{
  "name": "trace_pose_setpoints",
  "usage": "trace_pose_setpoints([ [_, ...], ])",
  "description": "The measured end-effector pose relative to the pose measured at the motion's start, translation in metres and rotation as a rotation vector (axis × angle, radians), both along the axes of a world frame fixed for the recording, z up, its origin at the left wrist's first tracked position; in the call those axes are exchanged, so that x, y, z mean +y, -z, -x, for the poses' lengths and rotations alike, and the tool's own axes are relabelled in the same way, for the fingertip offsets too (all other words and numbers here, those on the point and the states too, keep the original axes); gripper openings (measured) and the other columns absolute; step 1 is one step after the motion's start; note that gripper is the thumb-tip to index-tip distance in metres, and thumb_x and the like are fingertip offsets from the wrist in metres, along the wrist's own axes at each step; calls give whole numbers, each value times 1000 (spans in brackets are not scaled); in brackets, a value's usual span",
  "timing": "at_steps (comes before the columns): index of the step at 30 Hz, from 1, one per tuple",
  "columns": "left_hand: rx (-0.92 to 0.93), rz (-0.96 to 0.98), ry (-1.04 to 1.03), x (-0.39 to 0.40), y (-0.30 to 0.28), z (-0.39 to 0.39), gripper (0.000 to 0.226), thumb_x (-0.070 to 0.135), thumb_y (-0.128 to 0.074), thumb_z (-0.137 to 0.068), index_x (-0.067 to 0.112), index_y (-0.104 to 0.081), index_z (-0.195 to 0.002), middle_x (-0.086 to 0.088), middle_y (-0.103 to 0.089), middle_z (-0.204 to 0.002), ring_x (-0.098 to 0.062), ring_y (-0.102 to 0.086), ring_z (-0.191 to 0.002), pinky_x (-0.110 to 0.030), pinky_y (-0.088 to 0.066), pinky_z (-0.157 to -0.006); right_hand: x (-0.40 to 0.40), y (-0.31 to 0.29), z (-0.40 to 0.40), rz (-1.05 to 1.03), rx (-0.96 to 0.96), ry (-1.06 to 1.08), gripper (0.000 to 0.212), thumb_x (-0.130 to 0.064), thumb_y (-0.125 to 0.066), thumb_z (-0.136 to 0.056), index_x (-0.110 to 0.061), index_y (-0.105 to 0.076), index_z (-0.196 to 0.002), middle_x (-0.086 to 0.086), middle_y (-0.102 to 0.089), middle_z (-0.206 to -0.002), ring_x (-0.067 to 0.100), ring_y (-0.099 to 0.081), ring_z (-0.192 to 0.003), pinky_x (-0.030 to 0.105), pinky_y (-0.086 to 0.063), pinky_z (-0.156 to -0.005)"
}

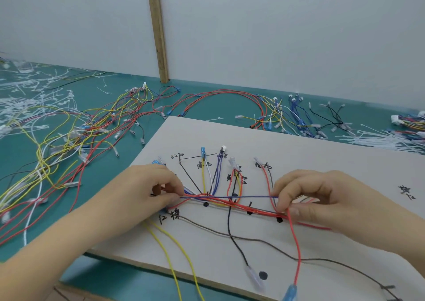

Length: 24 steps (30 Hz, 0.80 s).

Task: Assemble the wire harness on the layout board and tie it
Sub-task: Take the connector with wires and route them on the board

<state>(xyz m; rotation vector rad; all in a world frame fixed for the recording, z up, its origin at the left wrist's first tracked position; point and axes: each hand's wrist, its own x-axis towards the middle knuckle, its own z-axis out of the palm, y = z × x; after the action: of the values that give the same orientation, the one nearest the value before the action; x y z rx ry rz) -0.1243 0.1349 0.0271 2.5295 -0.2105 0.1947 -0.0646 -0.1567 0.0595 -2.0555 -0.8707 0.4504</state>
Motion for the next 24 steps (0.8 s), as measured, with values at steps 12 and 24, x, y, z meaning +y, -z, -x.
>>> trace_pose_setpoints([
  [12,105,-110,110,-14,-12,-21,23,17,-65,-80,38,-62,-72,19,-59,-69,3,-54,-74,-7,-40,-63,1,2,-7,54,149,115,28,-2,-64,-80,-27,-75,-78,2,-73,-81,13,-67,-73,18,-53,-70],
  [24,74,12,92,-28,-2,-26,22,20,-65,-78,33,-48,-73,14,-57,-67,2,-51,-64,-11,-40,-60,17,-7,-24,-91,174,284,19,4,-61,-82,-13,-67,-74,4,-71,-67,8,-61,-55,18,-54,-57],
])
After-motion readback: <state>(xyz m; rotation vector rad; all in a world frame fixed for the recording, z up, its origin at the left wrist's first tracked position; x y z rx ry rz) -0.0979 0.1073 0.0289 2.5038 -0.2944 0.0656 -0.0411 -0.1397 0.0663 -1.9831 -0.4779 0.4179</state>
